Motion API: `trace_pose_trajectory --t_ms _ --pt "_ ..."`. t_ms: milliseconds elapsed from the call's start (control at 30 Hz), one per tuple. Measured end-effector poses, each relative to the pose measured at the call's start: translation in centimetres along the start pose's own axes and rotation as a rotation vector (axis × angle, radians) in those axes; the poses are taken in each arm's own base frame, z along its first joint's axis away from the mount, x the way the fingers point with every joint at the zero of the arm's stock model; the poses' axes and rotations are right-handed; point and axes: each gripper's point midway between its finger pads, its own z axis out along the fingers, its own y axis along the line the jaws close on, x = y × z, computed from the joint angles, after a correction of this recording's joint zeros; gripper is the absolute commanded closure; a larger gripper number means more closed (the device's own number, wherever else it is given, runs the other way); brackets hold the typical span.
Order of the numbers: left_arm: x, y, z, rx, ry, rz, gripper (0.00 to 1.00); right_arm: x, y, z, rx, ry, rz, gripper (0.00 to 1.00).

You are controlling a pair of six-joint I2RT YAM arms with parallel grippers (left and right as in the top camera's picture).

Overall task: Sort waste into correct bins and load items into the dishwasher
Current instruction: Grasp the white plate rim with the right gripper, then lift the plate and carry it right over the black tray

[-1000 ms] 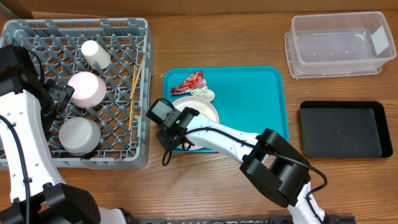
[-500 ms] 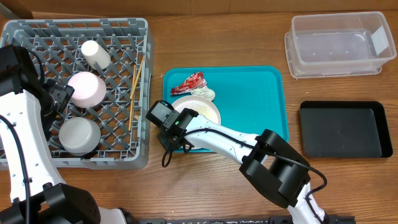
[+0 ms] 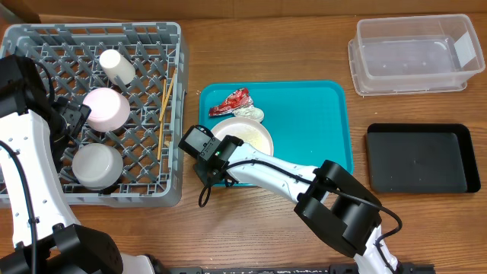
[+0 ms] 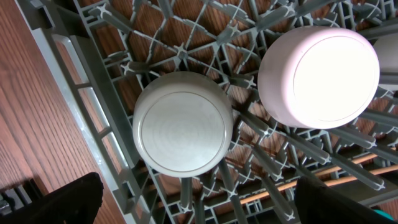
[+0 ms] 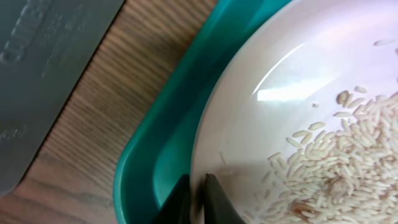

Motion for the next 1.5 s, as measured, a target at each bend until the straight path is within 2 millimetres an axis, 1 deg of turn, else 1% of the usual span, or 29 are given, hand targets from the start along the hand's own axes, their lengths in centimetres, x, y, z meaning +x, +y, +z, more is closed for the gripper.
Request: trace_pose_trajectory --t_ms 233,633,800,967,1333,1433,1500 --pt "0.0 0.0 0.0 0.000 0.000 0.000 0.00 0.0 -0.6 0.0 0.037 -0.005 0.024 0.96" --pt "0.0 0.0 0.0 0.000 0.000 0.000 0.00 1.2 -4.1 -0.5 0.211 0.019 0.108 0.96" --pt "0.0 0.0 0.0 0.000 0.000 0.000 0.00 1.6 -6.7 -0.8 0.287 0.037 0.165 0.96" --pt "0.0 0.0 0.0 0.000 0.000 0.000 0.00 1.5 -9.4 -1.0 0.329 0.050 0.228 0.96" --pt "0.0 0.0 0.0 0.000 0.000 0.000 0.00 2.4 -17.4 -2.2 0.403 0.107 0.428 0.96" --pt "0.0 0.0 0.0 0.000 0.000 0.000 0.00 2.8 -18.8 -2.6 0.412 0.118 0.452 0.96" --pt "0.0 0.0 0.0 0.000 0.000 0.000 0.00 3.0 -19.2 -3.0 0.415 0.120 0.457 0.96"
